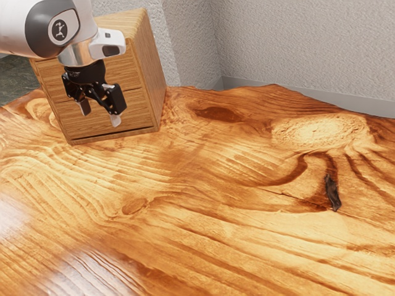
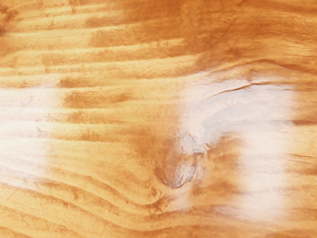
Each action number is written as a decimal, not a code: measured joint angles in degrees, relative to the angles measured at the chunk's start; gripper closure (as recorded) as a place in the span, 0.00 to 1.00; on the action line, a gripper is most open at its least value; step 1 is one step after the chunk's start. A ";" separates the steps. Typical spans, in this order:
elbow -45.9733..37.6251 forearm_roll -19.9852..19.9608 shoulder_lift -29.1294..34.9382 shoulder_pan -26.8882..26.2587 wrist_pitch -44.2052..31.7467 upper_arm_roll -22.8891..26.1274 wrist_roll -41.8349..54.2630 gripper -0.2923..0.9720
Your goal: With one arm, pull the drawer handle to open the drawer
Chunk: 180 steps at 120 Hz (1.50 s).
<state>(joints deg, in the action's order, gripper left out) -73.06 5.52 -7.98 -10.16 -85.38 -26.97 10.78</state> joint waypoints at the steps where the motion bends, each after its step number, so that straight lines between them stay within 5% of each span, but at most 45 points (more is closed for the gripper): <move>1: 0.00 0.00 0.00 0.00 0.01 0.00 0.07 0.23; 20: 0.47 -0.01 0.12 -0.04 0.12 0.03 1.20 0.23; 40: 14.94 0.20 4.91 -3.74 2.13 0.17 2.15 0.23; 94: 9.97 -1.82 5.46 -2.28 8.12 -2.19 3.90 0.23; 116: 10.06 -4.01 5.21 6.04 10.23 -0.31 4.22 0.23; 138: 9.79 -3.77 5.09 -1.92 12.28 1.13 4.42 0.23; 151: 7.11 -6.55 4.30 -6.64 13.61 0.78 4.45 0.23; 166: -2.18 -7.74 4.27 -2.78 8.74 0.70 4.86 0.23; 180: -15.83 0.68 14.00 -5.33 -0.56 -0.19 5.37 0.23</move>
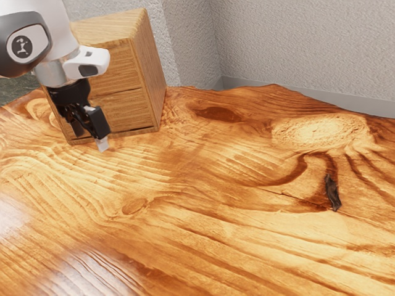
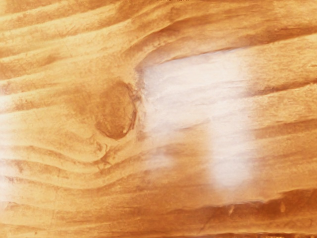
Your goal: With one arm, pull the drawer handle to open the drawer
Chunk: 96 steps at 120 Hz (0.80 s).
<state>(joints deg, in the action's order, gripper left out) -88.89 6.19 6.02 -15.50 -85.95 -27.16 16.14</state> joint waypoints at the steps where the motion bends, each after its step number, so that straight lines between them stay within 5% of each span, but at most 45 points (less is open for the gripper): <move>1: -1.04 0.81 0.93 -1.02 -0.71 -0.40 0.04 0.23; 13: -10.78 6.72 10.23 -14.58 -5.46 -4.09 0.39 0.23; 27: -13.21 9.35 12.13 -18.19 -5.35 -4.75 0.82 0.23; 54: -13.30 15.26 12.55 -14.99 -6.53 -4.97 9.64 0.23; 78: -13.62 11.50 12.39 -9.83 -13.10 -5.27 23.33 0.23; 96: -12.40 18.67 10.69 -8.72 -16.09 -5.36 32.45 0.23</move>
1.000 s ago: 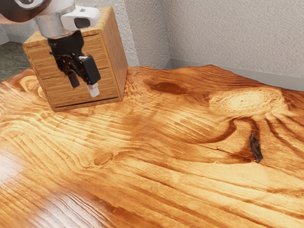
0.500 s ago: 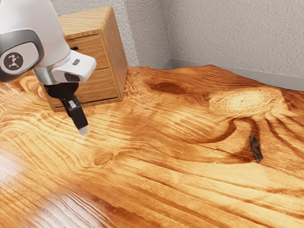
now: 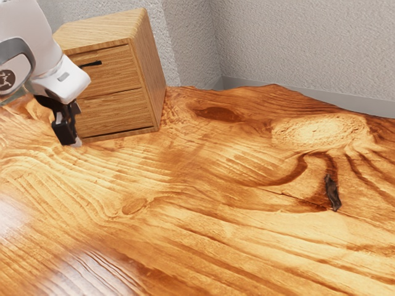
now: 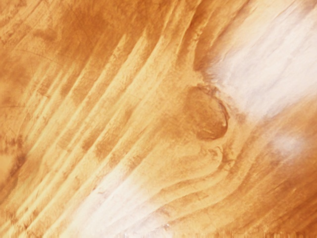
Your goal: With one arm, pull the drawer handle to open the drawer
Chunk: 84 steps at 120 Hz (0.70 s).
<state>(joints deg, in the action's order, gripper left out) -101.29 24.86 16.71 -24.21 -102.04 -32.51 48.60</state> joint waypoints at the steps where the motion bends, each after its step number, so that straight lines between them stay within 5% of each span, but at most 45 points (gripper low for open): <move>1: 0.10 0.46 -0.20 0.03 -0.12 -0.01 0.38 0.23; 27: 8.13 7.09 -6.31 -3.05 -3.45 -7.40 8.88 0.23; 44: 13.91 9.72 -7.00 -26.98 -4.69 -31.62 12.88 0.23; 70: 16.49 10.81 -4.08 -50.58 -5.48 -53.18 17.15 0.23; 84: 17.31 10.98 -2.99 -55.34 -5.65 -57.49 18.88 0.23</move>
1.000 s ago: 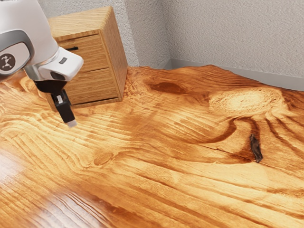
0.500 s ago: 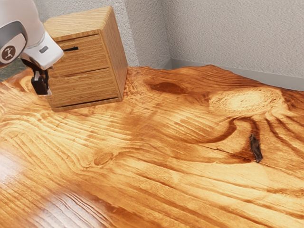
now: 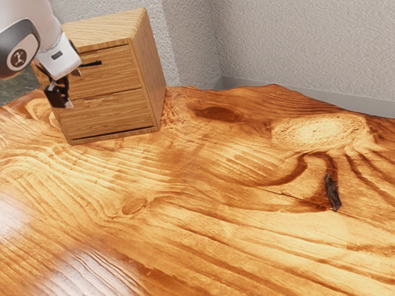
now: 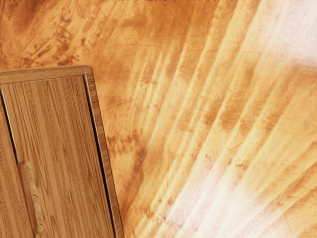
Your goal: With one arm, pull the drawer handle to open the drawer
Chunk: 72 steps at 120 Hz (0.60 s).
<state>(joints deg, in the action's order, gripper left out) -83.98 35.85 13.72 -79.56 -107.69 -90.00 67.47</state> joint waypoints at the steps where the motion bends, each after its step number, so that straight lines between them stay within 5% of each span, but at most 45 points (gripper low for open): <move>1: 0.09 0.01 0.05 -0.12 -0.01 -0.09 0.11 0.23; 29: 1.56 0.76 1.46 -6.06 -0.16 -6.17 2.60 0.23; 72: 2.27 3.59 1.76 -7.16 -1.27 -9.43 -1.12 0.23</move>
<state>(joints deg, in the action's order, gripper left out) -81.72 39.44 15.48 -86.72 -108.96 -99.43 66.35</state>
